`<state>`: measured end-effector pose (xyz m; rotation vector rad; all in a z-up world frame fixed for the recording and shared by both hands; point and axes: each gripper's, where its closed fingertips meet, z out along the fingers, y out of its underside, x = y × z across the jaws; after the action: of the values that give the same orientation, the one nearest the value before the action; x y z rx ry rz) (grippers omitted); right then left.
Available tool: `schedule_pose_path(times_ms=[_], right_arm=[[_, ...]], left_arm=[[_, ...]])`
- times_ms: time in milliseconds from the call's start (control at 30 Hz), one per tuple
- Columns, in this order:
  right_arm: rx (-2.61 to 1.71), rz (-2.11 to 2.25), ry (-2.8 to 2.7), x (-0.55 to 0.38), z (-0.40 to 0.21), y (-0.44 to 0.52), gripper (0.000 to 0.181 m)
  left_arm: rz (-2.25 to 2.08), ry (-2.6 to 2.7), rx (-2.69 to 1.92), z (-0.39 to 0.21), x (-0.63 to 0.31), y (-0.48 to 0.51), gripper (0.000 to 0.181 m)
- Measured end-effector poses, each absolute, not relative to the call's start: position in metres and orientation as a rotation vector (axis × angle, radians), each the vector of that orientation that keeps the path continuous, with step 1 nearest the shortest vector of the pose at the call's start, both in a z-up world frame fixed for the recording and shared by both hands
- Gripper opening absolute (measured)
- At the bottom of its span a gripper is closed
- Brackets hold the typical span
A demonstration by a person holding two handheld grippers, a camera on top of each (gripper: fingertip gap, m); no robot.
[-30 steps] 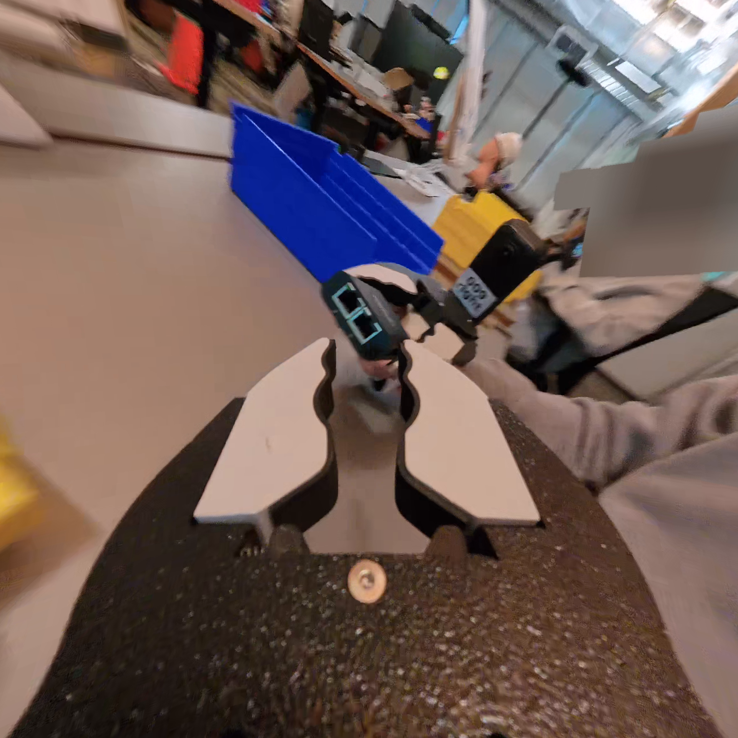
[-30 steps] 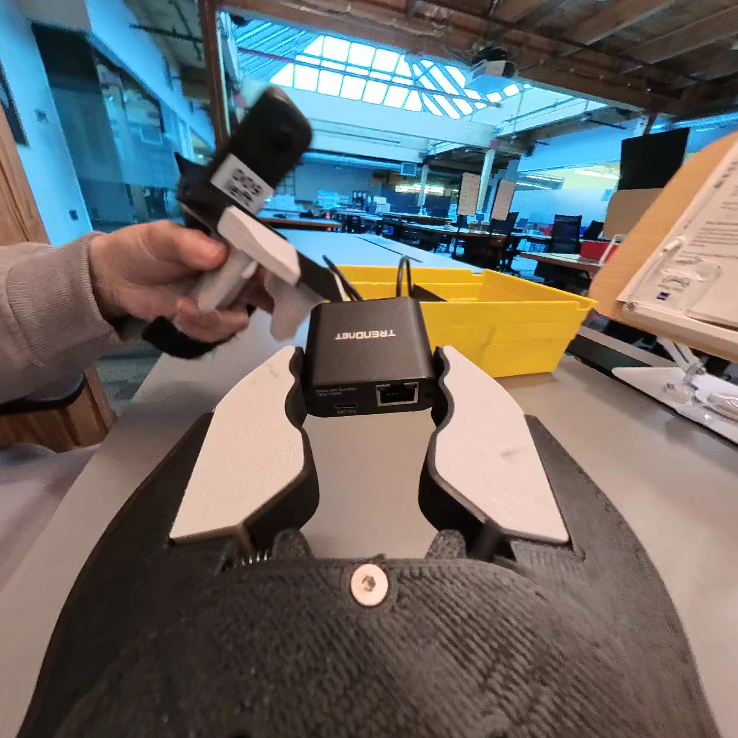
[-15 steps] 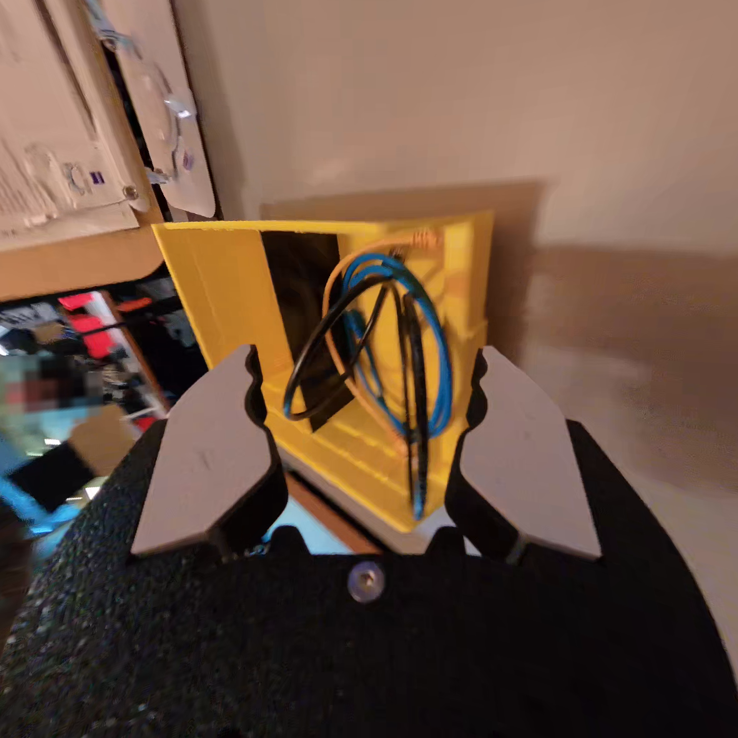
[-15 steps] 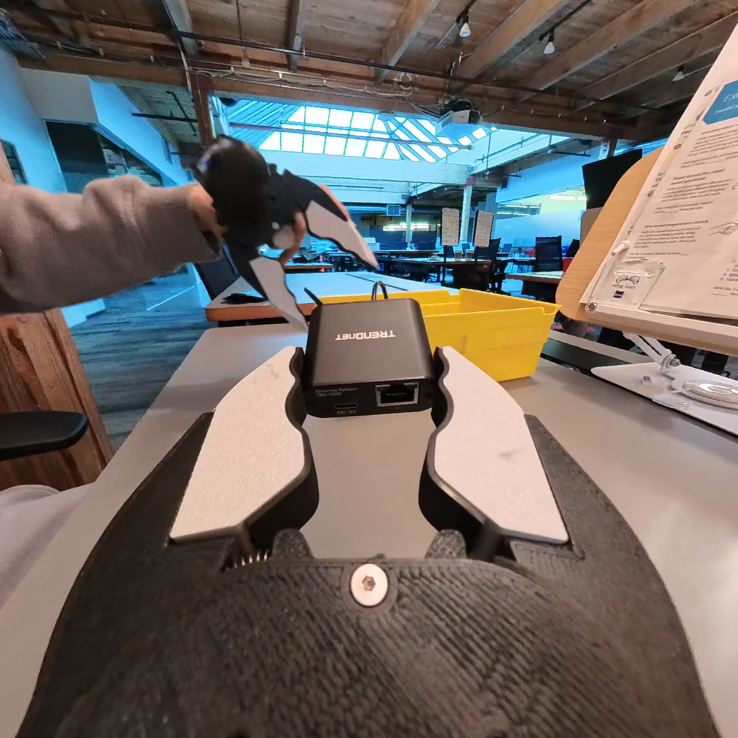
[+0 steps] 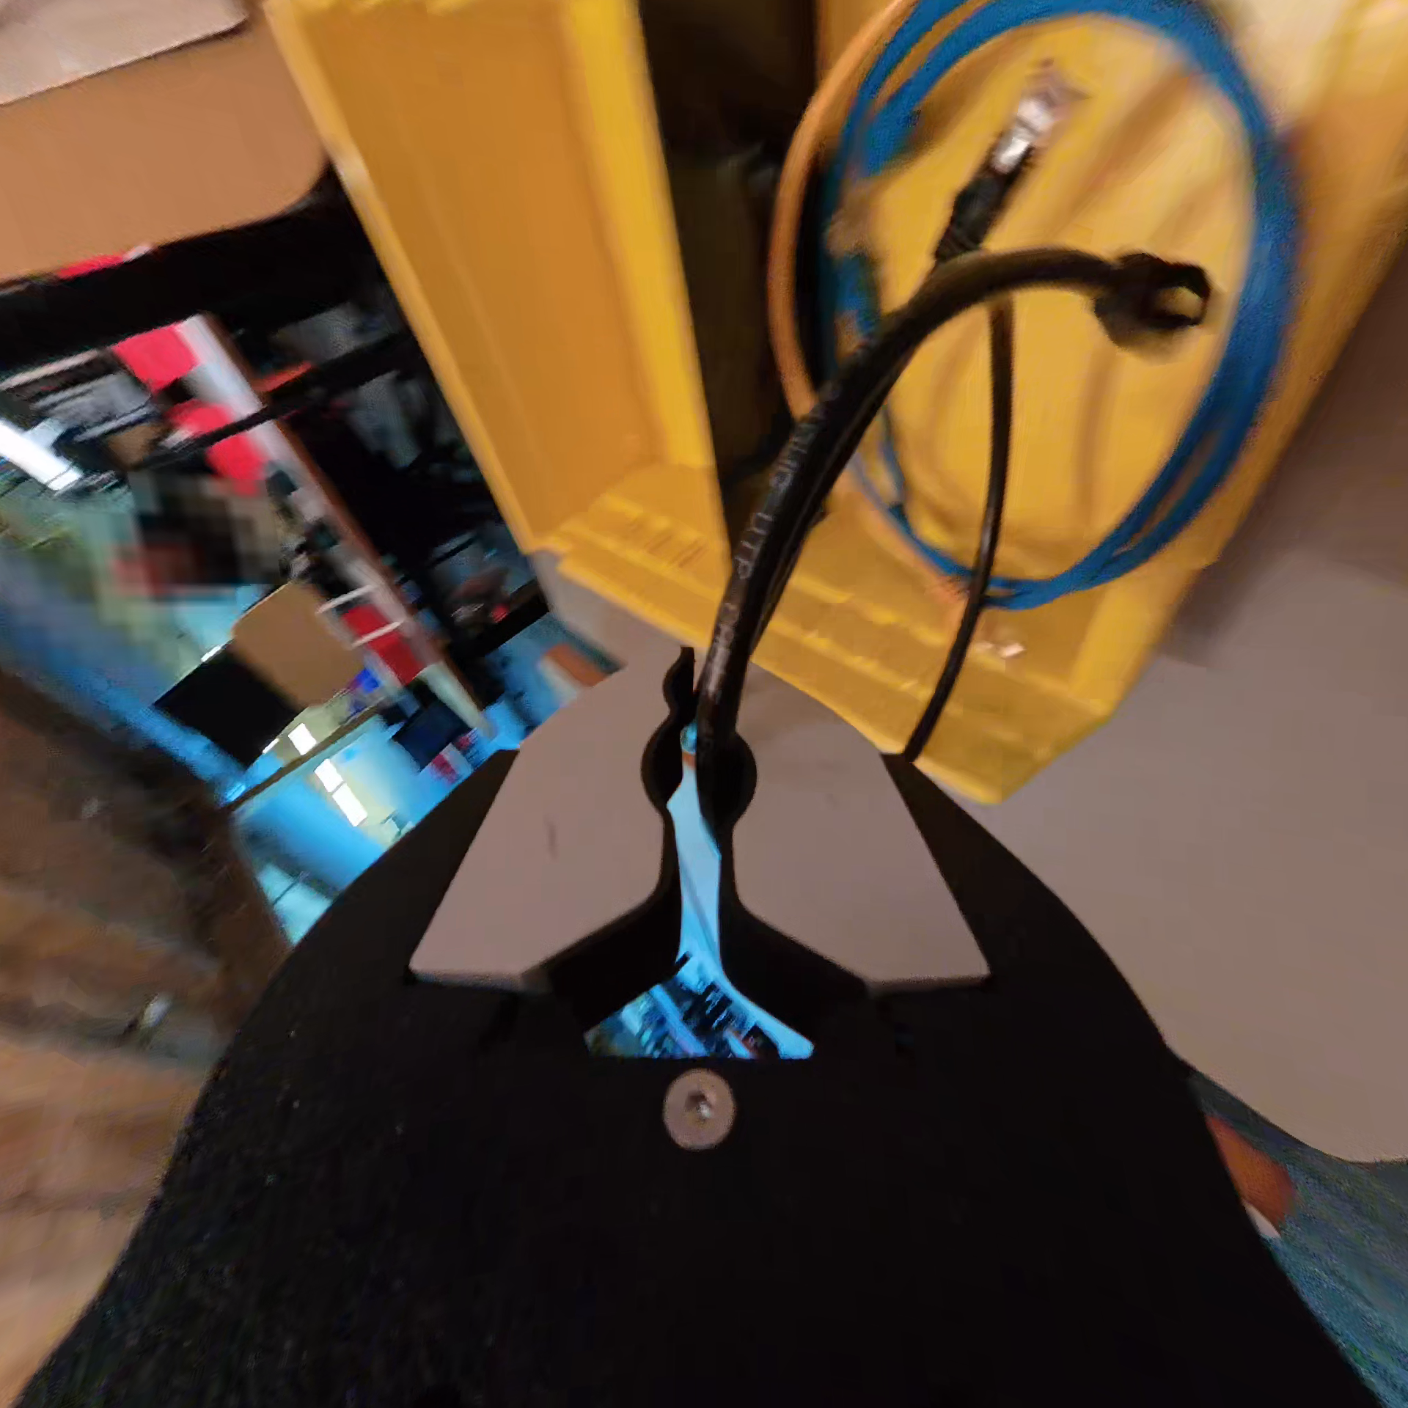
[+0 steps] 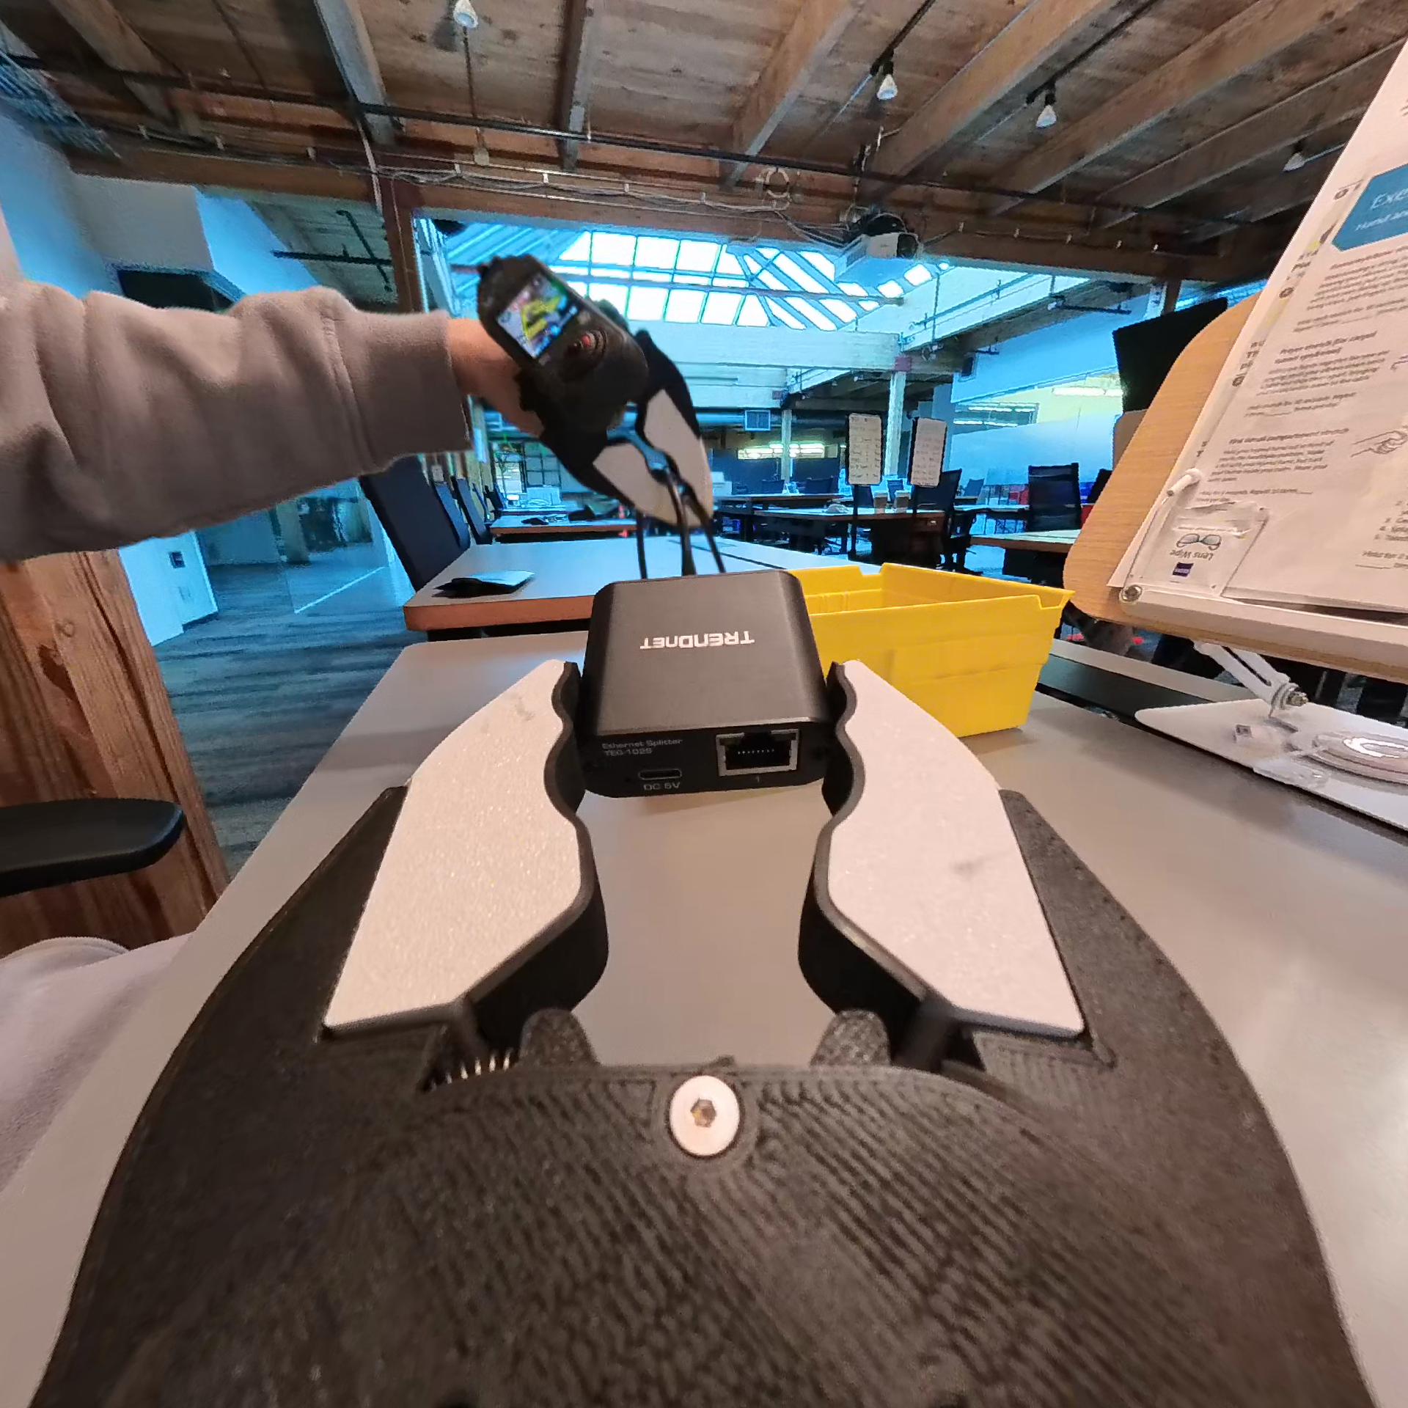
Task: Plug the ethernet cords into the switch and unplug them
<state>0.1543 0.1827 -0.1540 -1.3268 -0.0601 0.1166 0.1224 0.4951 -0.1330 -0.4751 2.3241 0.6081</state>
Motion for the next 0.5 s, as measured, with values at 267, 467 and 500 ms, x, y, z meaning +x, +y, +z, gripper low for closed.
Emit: schedule_pose_path(times_ms=[267,467,500], right_arm=[[-1.301,0.130,-0.018,0.162,-0.150,0.177,0.062],[-1.218,0.035,-0.024,0.182,-0.102,0.137,0.062],[-1.211,0.019,-0.031,0.184,-0.095,0.131,0.062]], left_arm=[[0.404,1.883,-0.717,-0.028,0.117,0.464,0.003],[0.057,1.929,-0.717,-0.079,0.108,0.347,0.002],[0.018,1.977,-0.684,-0.097,0.106,0.325,0.002]])
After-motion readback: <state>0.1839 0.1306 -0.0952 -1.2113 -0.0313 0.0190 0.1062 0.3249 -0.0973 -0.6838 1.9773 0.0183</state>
